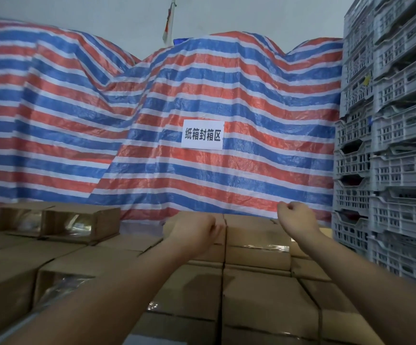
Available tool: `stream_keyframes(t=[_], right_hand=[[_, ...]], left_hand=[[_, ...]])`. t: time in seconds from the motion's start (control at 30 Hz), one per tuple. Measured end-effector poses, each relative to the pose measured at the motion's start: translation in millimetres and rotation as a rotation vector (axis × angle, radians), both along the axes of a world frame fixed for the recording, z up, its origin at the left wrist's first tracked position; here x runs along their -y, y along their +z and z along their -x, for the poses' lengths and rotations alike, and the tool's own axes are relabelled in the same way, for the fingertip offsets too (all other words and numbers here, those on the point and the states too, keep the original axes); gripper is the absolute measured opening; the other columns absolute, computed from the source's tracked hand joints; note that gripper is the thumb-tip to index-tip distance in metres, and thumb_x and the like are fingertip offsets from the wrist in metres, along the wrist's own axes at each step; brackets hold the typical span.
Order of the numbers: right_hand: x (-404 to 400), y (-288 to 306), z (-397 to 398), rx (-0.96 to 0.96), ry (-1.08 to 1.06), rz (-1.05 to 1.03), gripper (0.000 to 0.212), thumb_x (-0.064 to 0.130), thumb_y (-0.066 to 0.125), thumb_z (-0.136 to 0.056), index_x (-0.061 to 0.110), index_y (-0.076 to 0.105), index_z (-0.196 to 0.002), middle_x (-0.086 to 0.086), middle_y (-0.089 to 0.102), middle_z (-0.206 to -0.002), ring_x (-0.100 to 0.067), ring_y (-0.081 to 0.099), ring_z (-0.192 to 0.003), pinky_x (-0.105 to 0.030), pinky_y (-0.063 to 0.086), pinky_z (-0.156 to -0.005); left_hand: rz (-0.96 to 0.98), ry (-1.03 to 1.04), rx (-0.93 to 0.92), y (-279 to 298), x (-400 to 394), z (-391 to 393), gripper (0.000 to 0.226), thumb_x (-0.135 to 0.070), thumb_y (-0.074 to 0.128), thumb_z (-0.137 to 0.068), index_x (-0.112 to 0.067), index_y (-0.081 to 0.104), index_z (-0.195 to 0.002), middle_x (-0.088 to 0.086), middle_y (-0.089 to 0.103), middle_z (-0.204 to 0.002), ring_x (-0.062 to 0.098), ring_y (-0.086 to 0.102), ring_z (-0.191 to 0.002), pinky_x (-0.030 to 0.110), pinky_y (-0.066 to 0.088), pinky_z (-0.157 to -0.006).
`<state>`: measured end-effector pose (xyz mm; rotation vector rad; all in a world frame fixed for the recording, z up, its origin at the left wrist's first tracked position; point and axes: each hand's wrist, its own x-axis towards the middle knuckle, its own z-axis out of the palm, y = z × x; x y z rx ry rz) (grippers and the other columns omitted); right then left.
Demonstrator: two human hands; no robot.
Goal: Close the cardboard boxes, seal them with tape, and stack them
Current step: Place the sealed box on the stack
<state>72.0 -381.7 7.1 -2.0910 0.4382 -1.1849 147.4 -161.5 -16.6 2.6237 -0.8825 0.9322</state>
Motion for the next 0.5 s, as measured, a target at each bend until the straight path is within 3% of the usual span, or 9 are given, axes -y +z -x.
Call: stream_keyframes(t=[0.13, 0.3, 0.4, 0.5], right_hand=[[-53.8, -2.5, 27.7, 0.13, 0.077, -0.029, 0.043, 0.018, 0.052, -0.093, 0.017, 0.039, -0.052, 0.009, 0.038, -0.042, -0.01, 0.039, -0.046, -0.024, 0.026, -0.047], [-126.8, -18.0, 53.9, 0.107, 0.274, -0.036, 0.042, 0.014, 0.054, -0.092, 0.016, 0.045, -0.051, 0.01, 0.037, -0.036, -0.005, 0.039, -0.04, -0.023, 0.033, -0.048], [-163.9, -37.6, 56.9, 0.041, 0.357, -0.027, 0.045, 0.013, 0.052, -0.093, 0.019, 0.039, -0.05, 0.009, 0.034, -0.042, -0.008, 0.034, -0.043, -0.026, 0.028, -0.051], [-191.1, -60.8, 47.3, -0.011, 0.356, -0.013, 0.046, 0.013, 0.053, -0.094, 0.018, 0.039, -0.05, 0.007, 0.05, -0.05, -0.006, 0.043, -0.053, -0.023, 0.031, -0.047]], left_hand=[[-0.009, -0.006, -0.051, 8.9, -37.3, 35.4, 0.02, -0.028, 0.047, -0.103, -0.019, 0.065, -0.103, -0.001, 0.066, -0.097, 0.018, 0.065, -0.088, 0.038, 0.056, -0.085], [0.053, 0.0, -0.052, 10.4, -100.8, 76.1, 0.023, -0.036, 0.043, -0.103, -0.023, 0.062, -0.107, -0.002, 0.064, -0.094, 0.014, 0.064, -0.086, 0.037, 0.057, -0.083], [0.087, 0.001, -0.066, 6.4, -144.9, 92.1, 0.021, -0.029, 0.043, -0.103, -0.024, 0.062, -0.094, -0.002, 0.064, -0.086, 0.012, 0.064, -0.077, 0.035, 0.058, -0.075], [0.064, 0.057, -0.054, -1.5, -189.6, 98.7, 0.034, -0.037, 0.038, -0.105, -0.029, 0.056, -0.077, -0.003, 0.06, -0.074, 0.01, 0.062, -0.068, 0.033, 0.056, -0.07]])
